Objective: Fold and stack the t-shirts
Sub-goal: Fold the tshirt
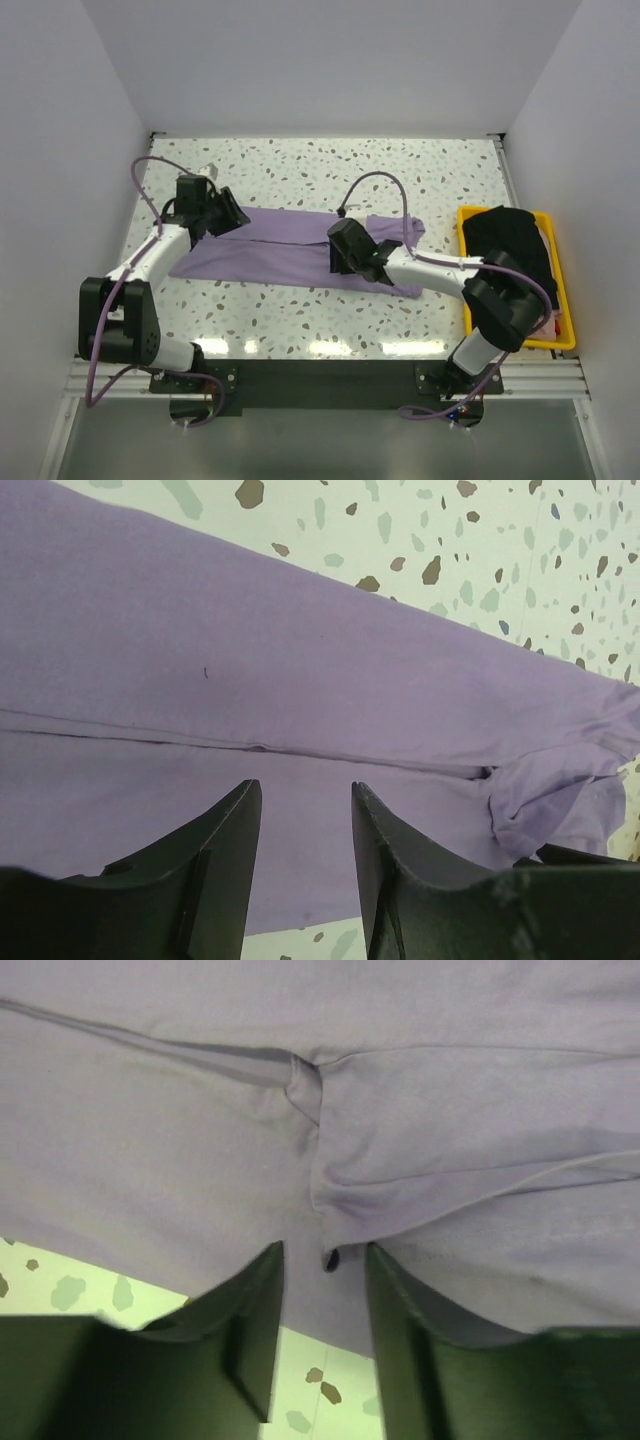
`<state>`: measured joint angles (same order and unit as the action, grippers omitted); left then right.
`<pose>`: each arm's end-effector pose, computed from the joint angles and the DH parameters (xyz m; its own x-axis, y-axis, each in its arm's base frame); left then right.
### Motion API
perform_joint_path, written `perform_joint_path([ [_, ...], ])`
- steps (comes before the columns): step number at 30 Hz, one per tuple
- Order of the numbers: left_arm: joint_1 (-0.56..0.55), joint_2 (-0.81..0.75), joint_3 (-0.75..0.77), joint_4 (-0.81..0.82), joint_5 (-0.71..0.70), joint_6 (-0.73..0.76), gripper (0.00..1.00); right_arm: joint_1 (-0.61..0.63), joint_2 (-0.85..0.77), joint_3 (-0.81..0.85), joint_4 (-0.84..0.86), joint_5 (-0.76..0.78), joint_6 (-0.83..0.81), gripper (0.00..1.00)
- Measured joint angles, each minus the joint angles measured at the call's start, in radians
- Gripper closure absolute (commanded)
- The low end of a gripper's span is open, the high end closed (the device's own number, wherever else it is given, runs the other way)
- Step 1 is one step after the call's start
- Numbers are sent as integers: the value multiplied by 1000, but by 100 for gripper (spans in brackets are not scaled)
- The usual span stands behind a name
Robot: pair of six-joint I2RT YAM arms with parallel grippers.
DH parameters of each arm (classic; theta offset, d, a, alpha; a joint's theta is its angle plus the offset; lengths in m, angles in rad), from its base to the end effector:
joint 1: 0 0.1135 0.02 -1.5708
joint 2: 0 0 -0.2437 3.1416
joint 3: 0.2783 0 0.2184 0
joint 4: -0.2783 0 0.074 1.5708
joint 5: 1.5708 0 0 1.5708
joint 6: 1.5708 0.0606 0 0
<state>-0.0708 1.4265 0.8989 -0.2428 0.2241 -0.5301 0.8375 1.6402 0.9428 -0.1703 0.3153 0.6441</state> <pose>0.2904 -0.0341 0.2081 -0.7146 -0.4435 -0.5409 -0.1545 0.8543 -0.4964 0.2291 0.2263 0.1673 -0.7518 0.0184 -0.6591 -0.1509 0.9683 0.1991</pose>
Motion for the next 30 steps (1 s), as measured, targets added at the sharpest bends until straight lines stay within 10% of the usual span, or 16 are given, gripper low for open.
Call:
perform_joint_path([
  [11,-154,13,0,2,26,2,51,-210,-186,50,-170,63,-63,49],
  [30,-666,333,257,9,-87,0,50,-369,-10,62,-267,58,-138,51],
])
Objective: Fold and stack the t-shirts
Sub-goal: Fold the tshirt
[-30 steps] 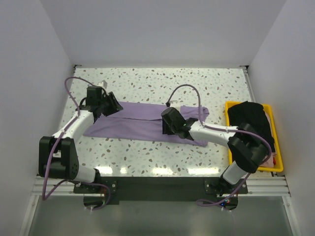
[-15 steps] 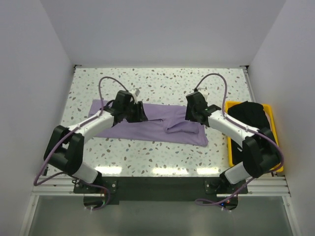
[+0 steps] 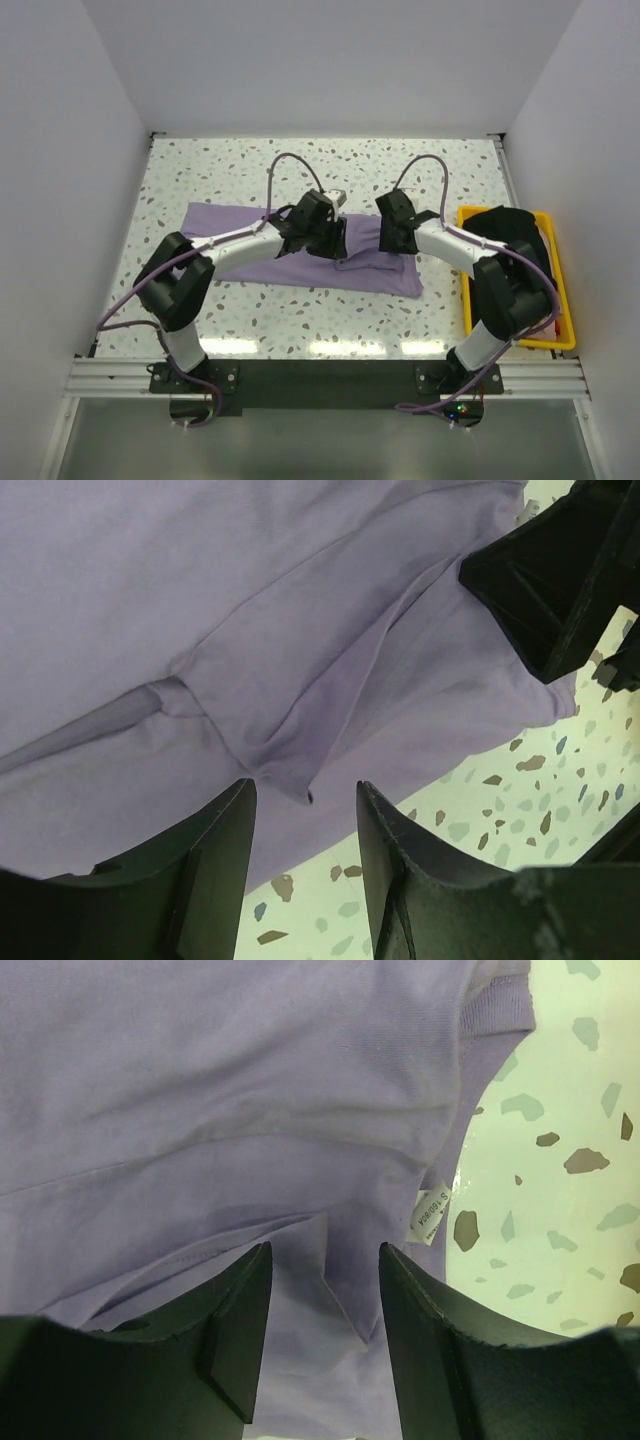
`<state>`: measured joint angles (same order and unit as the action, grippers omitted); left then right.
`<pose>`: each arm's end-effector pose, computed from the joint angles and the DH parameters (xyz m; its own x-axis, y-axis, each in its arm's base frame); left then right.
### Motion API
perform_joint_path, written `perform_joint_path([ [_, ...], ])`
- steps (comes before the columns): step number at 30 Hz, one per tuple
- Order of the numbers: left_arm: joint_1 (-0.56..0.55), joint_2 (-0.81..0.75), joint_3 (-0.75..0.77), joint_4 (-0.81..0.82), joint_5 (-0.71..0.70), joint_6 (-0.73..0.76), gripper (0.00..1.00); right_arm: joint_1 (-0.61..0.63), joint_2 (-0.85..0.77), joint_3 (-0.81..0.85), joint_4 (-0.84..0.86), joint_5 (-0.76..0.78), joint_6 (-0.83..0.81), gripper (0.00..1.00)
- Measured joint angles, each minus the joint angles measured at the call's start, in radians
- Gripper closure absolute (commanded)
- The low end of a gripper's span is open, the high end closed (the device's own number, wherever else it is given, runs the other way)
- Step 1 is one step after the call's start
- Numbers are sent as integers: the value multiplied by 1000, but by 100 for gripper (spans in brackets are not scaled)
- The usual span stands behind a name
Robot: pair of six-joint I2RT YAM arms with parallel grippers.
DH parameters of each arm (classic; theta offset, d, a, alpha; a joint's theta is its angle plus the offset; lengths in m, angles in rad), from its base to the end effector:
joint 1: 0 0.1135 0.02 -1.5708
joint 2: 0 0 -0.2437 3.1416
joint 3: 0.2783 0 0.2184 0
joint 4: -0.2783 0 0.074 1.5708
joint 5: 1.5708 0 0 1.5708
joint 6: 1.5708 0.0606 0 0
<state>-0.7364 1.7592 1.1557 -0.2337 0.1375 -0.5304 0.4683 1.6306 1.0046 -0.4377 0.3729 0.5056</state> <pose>0.2629 -0.2495 0.1836 -0.8457 0.0902 -0.5261 0.3542 0.8323 -0.4265 0.2806 0.1172 0.1683 -0.8096 0.0960 -0.5791 0.1482 0.9880 -0.0434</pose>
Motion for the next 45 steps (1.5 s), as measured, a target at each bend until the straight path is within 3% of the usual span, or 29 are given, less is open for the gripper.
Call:
perform_joint_path([
  [4,-34,45,43,-14,-29,2,50,0,6,0,0,-5,-2,59],
  [10,-73,80,63,-36,-72,11,53,0,6,0,5,-25,-1,81],
  [16,-79,92,65,-45,-107,18,65,0,-24,-26,12,-50,6,93],
  [30,-79,93,66,-58,-184,19,90,0,-203,-127,13,-100,19,99],
  [45,-82,93,68,-93,-198,21,96,0,-364,-293,11,-153,62,99],
])
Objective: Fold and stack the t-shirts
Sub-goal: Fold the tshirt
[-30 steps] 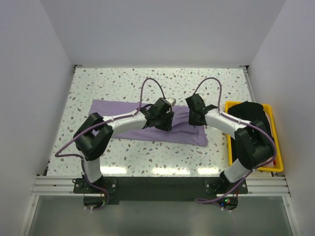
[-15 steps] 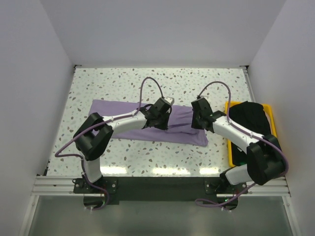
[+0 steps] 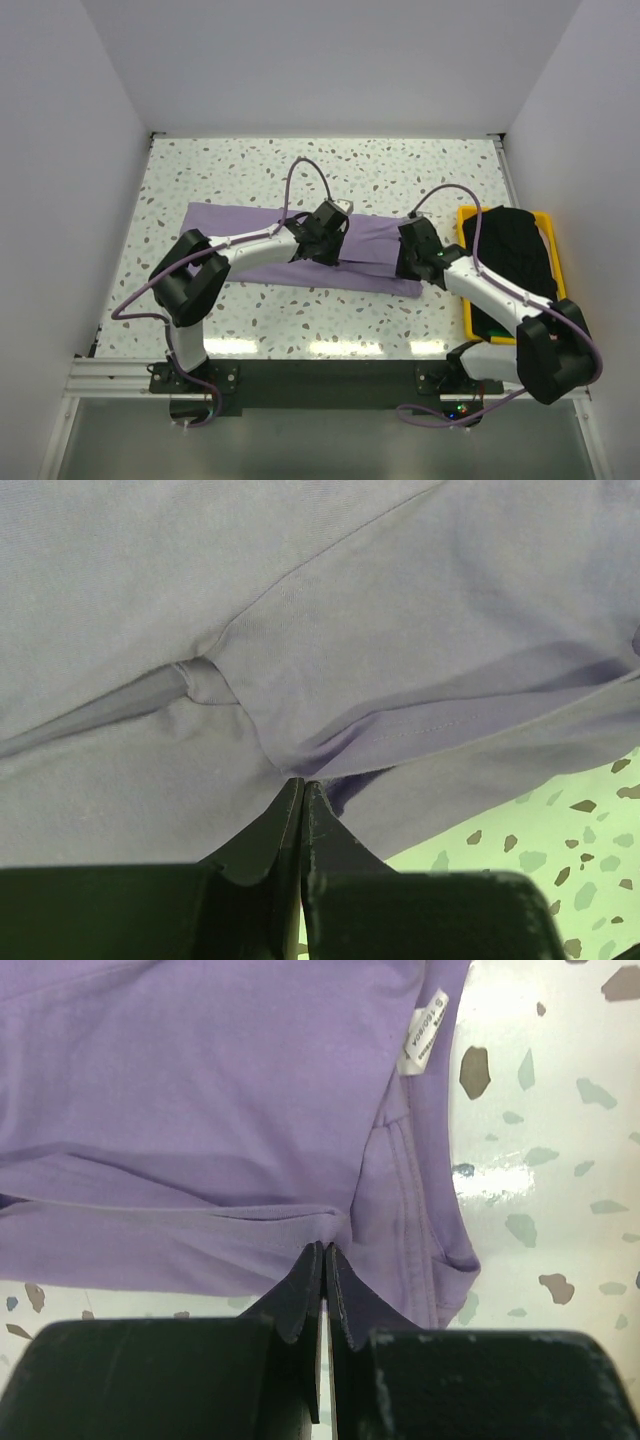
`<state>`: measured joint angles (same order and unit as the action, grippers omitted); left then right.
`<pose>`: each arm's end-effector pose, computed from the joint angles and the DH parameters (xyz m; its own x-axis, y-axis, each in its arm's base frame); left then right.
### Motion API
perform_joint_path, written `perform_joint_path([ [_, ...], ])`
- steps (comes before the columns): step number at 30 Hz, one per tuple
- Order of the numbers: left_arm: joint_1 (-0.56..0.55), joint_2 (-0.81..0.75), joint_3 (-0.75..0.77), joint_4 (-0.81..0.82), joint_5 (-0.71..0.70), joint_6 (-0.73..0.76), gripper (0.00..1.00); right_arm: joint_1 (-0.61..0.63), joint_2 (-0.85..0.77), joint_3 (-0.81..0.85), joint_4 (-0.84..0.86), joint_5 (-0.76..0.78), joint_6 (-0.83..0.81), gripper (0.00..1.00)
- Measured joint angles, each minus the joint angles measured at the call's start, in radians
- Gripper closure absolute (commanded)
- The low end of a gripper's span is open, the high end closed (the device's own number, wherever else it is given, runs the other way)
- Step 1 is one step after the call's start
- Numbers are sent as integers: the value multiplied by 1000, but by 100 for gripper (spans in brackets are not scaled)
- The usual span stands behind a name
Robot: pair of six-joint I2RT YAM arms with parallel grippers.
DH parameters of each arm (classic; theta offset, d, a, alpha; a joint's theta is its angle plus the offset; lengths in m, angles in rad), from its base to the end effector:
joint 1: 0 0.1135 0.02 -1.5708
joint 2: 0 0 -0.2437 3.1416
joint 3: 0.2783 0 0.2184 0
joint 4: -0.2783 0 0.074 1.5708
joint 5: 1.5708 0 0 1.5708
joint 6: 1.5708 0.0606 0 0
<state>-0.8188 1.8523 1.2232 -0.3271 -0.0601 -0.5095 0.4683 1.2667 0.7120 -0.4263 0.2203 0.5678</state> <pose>0.2556 -0.2680 0.1627 -0.8312 0.1760 -0.5273 0.3436 0.9084 -0.2384 0.2123 0.0925 0.1758 -0.8038 0.1815 -0.5666 0.1189 0.9821 0.1460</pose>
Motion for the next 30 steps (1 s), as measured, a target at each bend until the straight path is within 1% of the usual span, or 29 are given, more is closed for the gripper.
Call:
perform_joint_path([
  [4,0,-1,0,-4,4,8,92,0,-33,-38,5,-19,19,93],
  [6,0,-3,0,-4,6,13,87,0,-48,-56,8,-31,27,87],
  [9,0,-13,-3,-3,13,26,74,0,-71,-81,9,-43,41,79],
  [10,0,-18,-6,-4,16,30,70,0,-78,-85,8,-51,45,75],
  [11,0,-25,-11,-4,20,34,67,0,-86,-87,8,-56,48,73],
  [13,0,-46,-26,-4,26,35,65,0,-111,-89,6,-61,55,70],
  [18,0,-128,-52,-7,47,35,66,0,-203,-88,-9,-65,69,66],
  [21,2,-156,-39,-6,57,35,67,0,-204,-72,-11,-59,74,66],
  [23,2,-132,10,-11,60,34,70,0,-158,-35,-15,-54,74,66],
  [27,5,-8,146,0,69,34,74,0,-18,54,5,-38,73,66],
  [30,5,77,185,11,87,33,77,0,69,81,34,-29,73,68],
])
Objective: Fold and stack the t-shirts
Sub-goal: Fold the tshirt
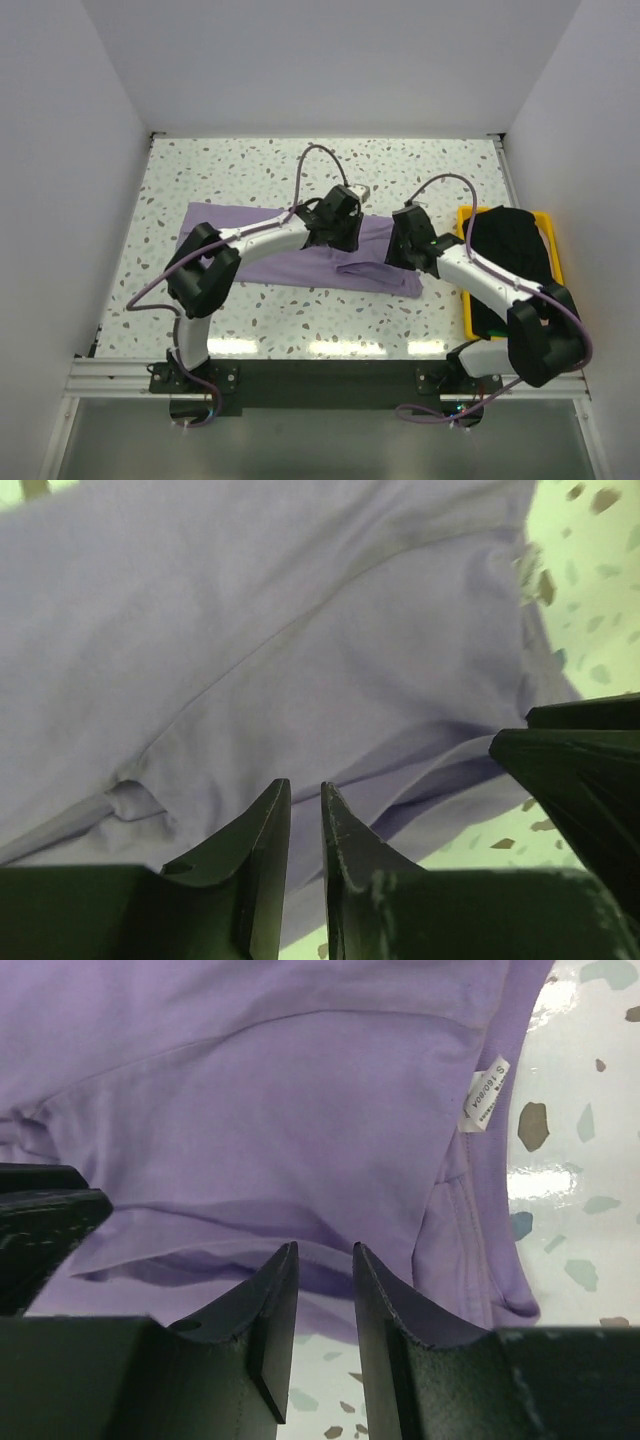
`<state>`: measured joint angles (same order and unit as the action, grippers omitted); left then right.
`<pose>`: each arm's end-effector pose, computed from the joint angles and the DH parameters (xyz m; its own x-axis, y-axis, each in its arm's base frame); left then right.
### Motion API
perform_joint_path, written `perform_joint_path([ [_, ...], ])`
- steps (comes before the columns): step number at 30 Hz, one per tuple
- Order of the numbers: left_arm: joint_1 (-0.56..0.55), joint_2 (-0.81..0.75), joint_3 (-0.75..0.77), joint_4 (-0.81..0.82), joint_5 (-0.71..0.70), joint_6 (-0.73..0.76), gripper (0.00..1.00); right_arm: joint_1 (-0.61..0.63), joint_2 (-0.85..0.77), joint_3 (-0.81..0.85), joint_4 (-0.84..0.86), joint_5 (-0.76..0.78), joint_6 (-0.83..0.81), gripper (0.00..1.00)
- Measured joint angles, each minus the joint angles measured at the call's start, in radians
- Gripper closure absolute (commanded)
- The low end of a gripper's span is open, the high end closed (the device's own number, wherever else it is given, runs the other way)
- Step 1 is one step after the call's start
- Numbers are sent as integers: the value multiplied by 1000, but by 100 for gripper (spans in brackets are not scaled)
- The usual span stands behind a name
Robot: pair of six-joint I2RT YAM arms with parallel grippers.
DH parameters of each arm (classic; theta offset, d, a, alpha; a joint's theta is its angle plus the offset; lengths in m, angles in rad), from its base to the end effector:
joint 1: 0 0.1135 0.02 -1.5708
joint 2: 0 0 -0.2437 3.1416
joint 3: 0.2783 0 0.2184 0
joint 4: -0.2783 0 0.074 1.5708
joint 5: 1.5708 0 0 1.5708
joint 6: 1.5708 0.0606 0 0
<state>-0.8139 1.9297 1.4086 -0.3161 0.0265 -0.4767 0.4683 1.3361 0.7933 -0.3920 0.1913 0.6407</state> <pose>0.2788 -0.2975 0.1892 -0.7922 0.1707 -0.5859 0.4225 0.8462 -0.3247 0.2313 0.1041 0.1860 -0.7801 0.2630 -0.5676 0.1547 0.9602 0.2324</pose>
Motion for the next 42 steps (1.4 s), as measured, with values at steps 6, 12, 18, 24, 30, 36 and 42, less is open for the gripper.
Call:
perform_joint_path([
  [6,0,71,-33,1,55,-3,80,0,92,-2,26,-8,2,69],
  [12,0,2,-161,35,86,-3,80,0,43,-53,52,-48,5,69],
  [18,0,-77,-230,52,102,-2,80,0,-110,-134,45,-84,18,69],
  [24,0,-84,-230,58,100,-1,80,0,-193,-145,28,-89,30,68],
  [30,21,-146,-225,-17,15,1,75,0,-68,-89,16,-76,40,68],
  [36,178,-335,-360,-10,-71,-31,73,-12,154,29,22,-49,49,68],
  [42,231,-384,-512,-16,-195,-71,72,-51,335,164,19,-50,47,68],
])
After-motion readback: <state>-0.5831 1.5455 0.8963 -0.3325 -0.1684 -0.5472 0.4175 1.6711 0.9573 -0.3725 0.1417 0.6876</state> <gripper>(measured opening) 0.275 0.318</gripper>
